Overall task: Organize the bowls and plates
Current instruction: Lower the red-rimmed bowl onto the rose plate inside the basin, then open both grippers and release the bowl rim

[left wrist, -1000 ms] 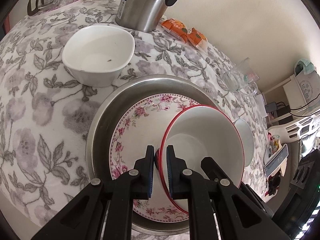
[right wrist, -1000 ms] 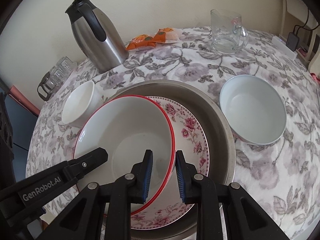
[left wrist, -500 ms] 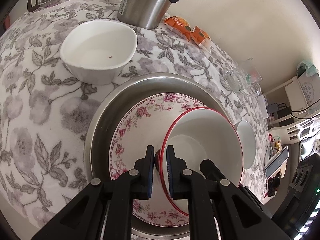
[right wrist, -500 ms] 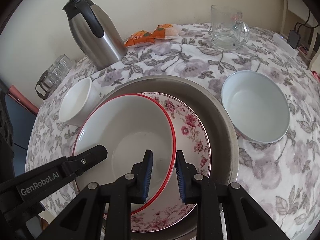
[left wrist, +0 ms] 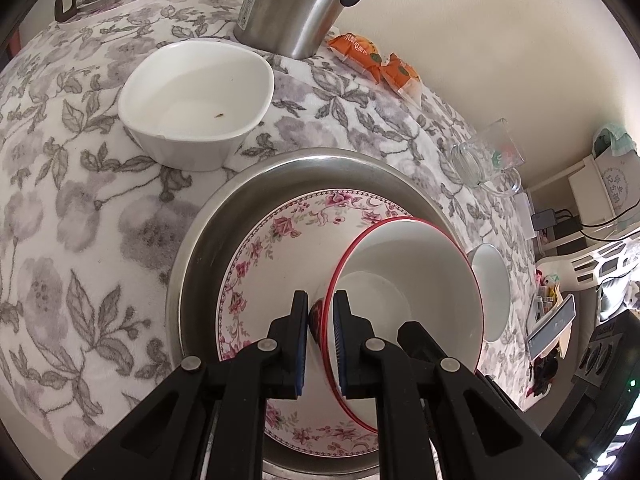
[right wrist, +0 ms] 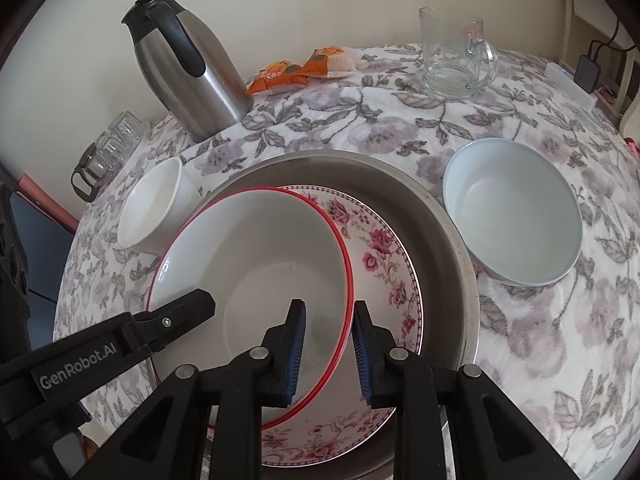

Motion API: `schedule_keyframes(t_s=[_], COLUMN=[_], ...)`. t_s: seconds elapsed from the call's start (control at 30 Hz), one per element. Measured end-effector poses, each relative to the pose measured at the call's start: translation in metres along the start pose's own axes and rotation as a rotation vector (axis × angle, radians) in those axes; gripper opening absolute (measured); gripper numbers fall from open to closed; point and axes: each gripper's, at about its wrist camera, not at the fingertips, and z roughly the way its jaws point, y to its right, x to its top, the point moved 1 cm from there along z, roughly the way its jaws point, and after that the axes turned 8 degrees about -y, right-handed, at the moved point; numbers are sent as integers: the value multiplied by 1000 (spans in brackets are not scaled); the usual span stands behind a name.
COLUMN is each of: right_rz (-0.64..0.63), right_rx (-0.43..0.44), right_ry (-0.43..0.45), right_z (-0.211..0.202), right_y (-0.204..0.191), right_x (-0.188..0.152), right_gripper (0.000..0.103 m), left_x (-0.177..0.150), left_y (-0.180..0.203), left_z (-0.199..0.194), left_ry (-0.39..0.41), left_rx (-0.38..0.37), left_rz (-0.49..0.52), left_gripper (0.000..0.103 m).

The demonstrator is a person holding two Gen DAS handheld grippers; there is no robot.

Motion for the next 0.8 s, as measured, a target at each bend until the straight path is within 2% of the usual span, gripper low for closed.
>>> schedule_keyframes(t_s=[0.2,0.53,0.67,0.77,0.8], right_rz=[2,-12,-21,-28,-30], right_rx=[4,-11,-21,-27,-32], right_ry=[-3,54,83,104,107], right_z=[-1,-29,-43,-54,-57], right_y=[1,1,-1,-3,-3], right_x=[1,5,6,7,7], right_gripper=[27,27,27,28,33], left_x=[1,1,1,1,1], left_y=[-1,-2,-1,-1,-1], left_z=[0,-9,-20,-27,-30], left_ry=[-4,-4,20,31,37], left_rx=[-10,-12,3,-4,-4], left_rz=[-5,3,9,9,8], left_gripper=[12,15,34,36,39])
